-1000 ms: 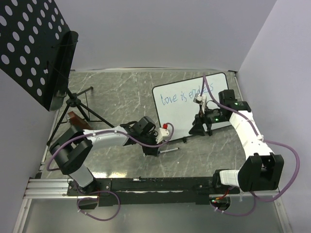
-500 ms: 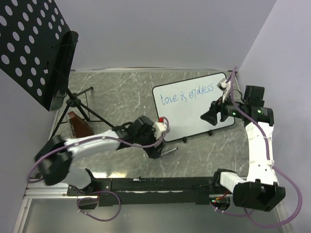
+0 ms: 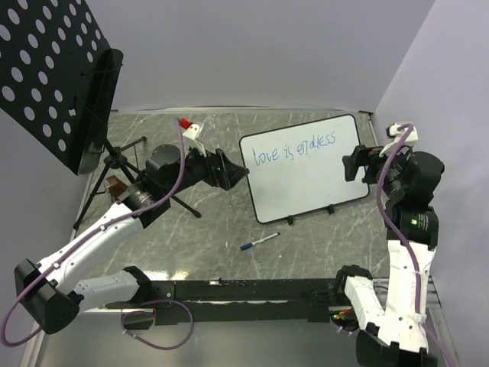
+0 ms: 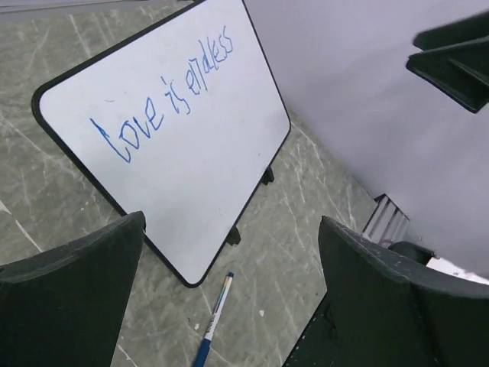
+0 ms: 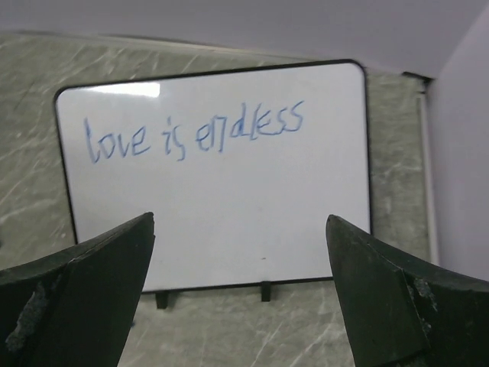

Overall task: Write a sentence on the whiteboard
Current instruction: Reset both arms

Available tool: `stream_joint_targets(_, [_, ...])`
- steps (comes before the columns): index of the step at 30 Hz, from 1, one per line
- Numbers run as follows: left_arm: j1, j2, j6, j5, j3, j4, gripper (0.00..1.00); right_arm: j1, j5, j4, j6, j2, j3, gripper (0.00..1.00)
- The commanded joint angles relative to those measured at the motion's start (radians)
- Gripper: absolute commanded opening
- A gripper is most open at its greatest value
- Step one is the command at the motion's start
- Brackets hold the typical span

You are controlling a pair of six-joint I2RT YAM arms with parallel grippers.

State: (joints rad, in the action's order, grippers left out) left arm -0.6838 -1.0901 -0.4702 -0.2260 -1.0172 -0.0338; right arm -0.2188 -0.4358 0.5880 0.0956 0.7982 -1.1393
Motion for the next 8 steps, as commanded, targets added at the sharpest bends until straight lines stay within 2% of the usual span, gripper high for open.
stream_joint_targets(1, [0.015,0.010,-0.064,0.066,-0.053,-0.026,0.97,-0.004,0.212,-0.025,-0.074,0.010,-0.054,1.00])
stream_joint_targets(4, [0.020,0.027,-0.054,0.128,-0.047,-0.025,0.97,-0.004,0.224,-0.014,-0.071,0.004,-0.054,1.00])
stream_joint_targets(8, [0.035,0.035,-0.053,0.123,-0.046,-0.005,0.97,-0.004,0.207,-0.039,-0.082,-0.002,-0.045,1.00])
